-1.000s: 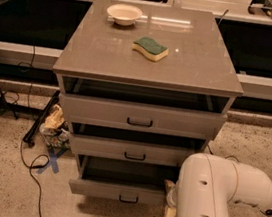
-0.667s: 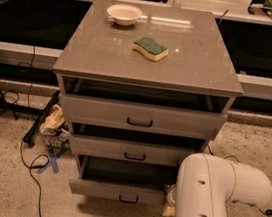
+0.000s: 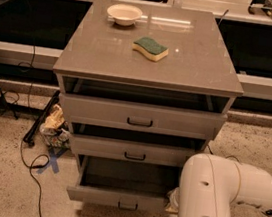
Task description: Open bottom drawer
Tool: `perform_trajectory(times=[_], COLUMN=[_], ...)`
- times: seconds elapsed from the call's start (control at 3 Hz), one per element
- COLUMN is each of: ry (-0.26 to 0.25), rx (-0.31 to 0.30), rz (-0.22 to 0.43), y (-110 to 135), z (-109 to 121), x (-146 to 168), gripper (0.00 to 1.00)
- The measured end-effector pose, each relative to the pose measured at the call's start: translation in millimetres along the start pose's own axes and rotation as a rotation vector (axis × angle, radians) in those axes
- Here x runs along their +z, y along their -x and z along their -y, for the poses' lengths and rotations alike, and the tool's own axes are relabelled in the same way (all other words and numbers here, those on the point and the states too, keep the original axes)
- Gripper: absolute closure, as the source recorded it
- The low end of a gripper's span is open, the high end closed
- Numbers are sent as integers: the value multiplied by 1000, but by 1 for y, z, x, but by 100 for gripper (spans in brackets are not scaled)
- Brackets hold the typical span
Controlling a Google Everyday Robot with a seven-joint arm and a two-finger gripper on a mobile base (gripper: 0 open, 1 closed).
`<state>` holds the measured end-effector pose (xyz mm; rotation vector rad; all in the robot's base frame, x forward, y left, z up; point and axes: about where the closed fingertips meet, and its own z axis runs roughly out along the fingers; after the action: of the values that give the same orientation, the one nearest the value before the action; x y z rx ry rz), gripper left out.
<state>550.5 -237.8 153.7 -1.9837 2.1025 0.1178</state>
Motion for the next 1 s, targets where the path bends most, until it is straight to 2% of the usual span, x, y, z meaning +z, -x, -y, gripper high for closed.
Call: perform_trajectory(times=[0.33,0.67,1.0], ry=[-5,-5,-15], rx=[39,39,58], rz=[27,27,48], y=[-13,-12,-20], z=[-20,-20,-29], x=[-8,-8,-4], gripper=[96,100,100])
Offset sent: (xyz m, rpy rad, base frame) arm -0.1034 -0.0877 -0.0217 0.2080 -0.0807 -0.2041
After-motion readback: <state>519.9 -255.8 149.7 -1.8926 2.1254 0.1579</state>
